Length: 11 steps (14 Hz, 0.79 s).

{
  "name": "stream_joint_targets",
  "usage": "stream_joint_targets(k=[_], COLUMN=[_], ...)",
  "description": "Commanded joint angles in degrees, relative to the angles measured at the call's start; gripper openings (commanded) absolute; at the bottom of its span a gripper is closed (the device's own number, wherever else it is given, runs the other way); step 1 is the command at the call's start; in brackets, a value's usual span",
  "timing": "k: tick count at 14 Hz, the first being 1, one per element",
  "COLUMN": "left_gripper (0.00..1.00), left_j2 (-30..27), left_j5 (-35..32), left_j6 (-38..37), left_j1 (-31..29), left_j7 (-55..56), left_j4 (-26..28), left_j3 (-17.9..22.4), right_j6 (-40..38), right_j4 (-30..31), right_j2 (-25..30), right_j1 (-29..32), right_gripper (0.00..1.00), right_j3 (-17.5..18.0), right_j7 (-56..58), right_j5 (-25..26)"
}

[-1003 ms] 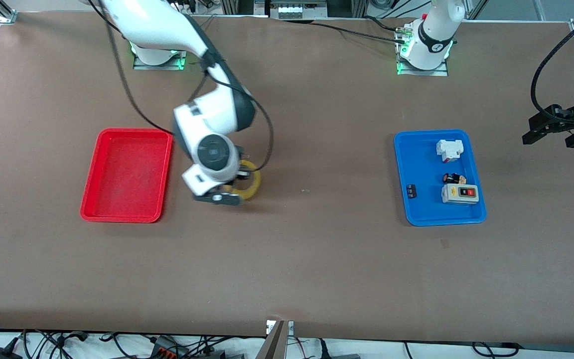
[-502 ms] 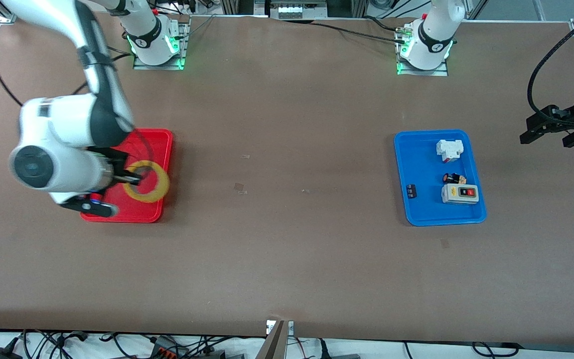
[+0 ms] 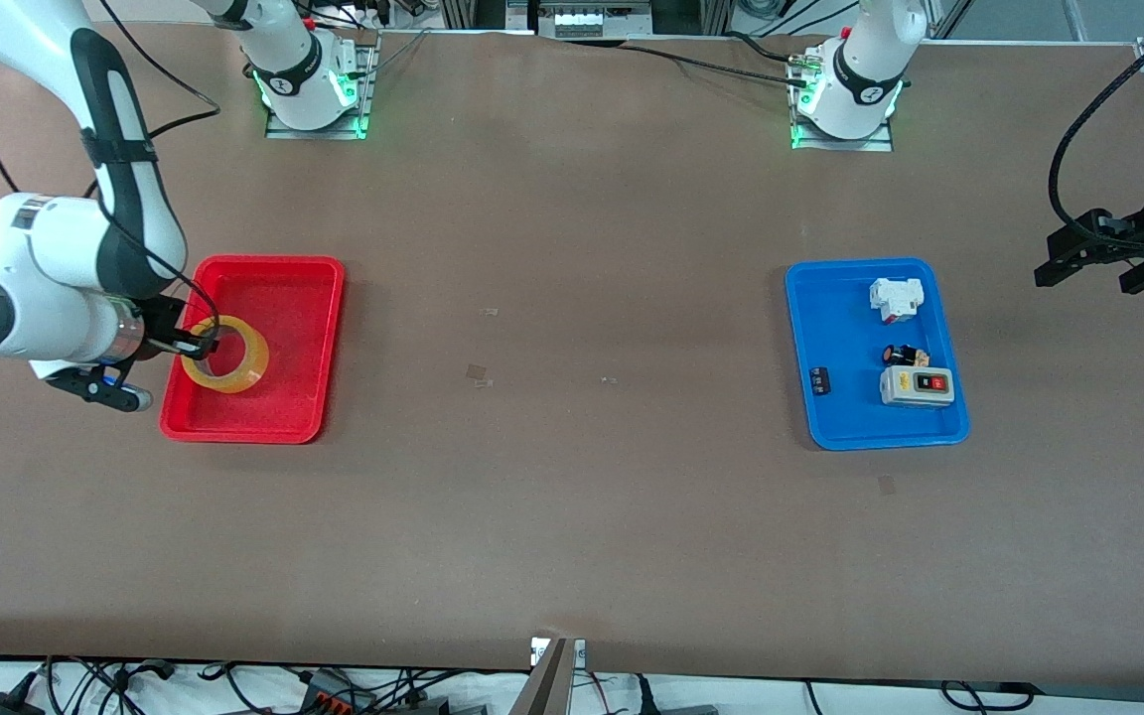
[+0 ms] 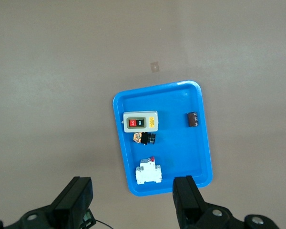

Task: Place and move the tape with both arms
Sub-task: 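Carry the tape with the right gripper over the red tray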

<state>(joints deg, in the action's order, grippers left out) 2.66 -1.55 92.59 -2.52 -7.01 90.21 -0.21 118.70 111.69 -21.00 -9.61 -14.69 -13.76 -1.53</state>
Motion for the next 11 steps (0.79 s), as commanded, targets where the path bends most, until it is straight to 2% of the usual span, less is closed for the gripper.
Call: stream_joint_targets(k=[1, 6, 11], left_gripper=[1.00, 1.00, 1.00], left_j2=[-1.8, -2.1, -2.2], left_j5=[0.7, 1.1, 1.6], left_j6=[-4.1, -7.1, -8.7], left_j1=[0.5, 0.7, 0.5], left_j7=[1.5, 3.4, 5.9], left_j4=[-0.1, -1.2, -2.3], left_j3=[-0.1, -0.1, -0.1], right_j6=[4.6, 4.7, 8.8], right_j4=[8.6, 11.2, 11.4], right_j2=[5.8, 6.5, 4.0], right_j1=[2.6, 3.2, 2.2], right_gripper=[0.00, 0.00, 0.00], right_j3=[0.2, 0.4, 3.0], right_j7=[3.8, 15.8, 17.9], right_j5=[0.5, -0.3, -0.4])
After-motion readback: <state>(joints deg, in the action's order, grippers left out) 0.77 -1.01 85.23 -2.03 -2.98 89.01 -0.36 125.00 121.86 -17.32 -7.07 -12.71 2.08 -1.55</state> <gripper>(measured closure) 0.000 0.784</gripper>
